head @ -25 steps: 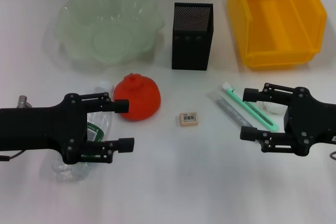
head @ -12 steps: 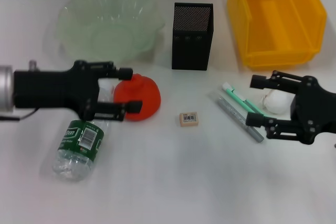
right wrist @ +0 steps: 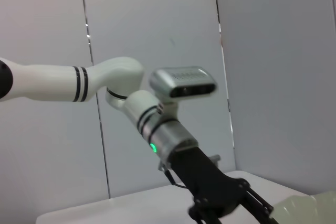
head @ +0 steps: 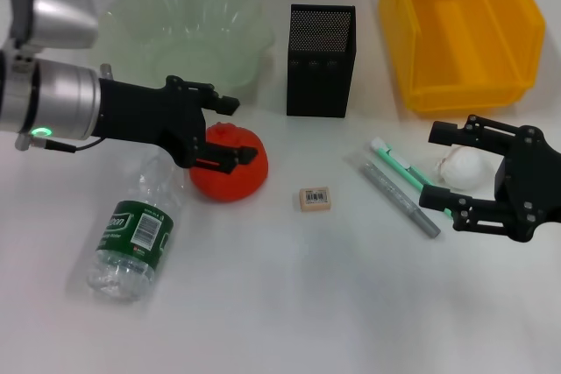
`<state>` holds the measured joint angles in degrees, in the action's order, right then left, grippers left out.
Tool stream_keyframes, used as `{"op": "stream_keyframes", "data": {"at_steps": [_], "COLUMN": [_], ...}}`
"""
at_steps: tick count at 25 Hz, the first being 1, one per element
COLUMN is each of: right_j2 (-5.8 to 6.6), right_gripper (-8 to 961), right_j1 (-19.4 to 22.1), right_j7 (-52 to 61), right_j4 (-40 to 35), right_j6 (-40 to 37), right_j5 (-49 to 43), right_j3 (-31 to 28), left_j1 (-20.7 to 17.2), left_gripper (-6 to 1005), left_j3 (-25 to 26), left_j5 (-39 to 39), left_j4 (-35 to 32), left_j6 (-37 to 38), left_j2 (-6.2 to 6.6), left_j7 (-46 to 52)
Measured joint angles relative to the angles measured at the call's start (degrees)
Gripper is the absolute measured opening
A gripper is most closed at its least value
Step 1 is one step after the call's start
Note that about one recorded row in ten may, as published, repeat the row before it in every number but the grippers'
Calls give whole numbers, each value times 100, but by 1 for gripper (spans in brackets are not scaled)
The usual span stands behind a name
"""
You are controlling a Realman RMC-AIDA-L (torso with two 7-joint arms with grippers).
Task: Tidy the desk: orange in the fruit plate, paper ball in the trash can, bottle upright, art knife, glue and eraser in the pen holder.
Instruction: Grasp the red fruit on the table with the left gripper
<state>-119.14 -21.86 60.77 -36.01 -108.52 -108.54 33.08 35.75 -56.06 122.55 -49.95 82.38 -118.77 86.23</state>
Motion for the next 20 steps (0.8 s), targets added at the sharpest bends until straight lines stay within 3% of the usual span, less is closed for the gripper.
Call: {"op": "stream_keyframes", "data": {"at_steps": [6, 16, 20], "right_j2": [-4, -13, -13], "right_gripper": [772, 771, 770], "right_j1": [26, 59, 59], "right_j7": [-35, -92, -92], "right_j4": [21, 34, 33], "right_j6": [-14, -87, -185], "right_j5": [0, 0, -1], "right_j3": [13, 33, 14], "left_j1": [-78, -188, -206], "left_gripper": [773, 766, 590], "left_j3": [-514, -778, -793], "left_j5": [114, 131, 116], "left_j4": [20, 68, 93], "left_j6": [-738, -945, -990], "left_j2": [-8, -7, -7], "left_j7": [147, 97, 94]}}
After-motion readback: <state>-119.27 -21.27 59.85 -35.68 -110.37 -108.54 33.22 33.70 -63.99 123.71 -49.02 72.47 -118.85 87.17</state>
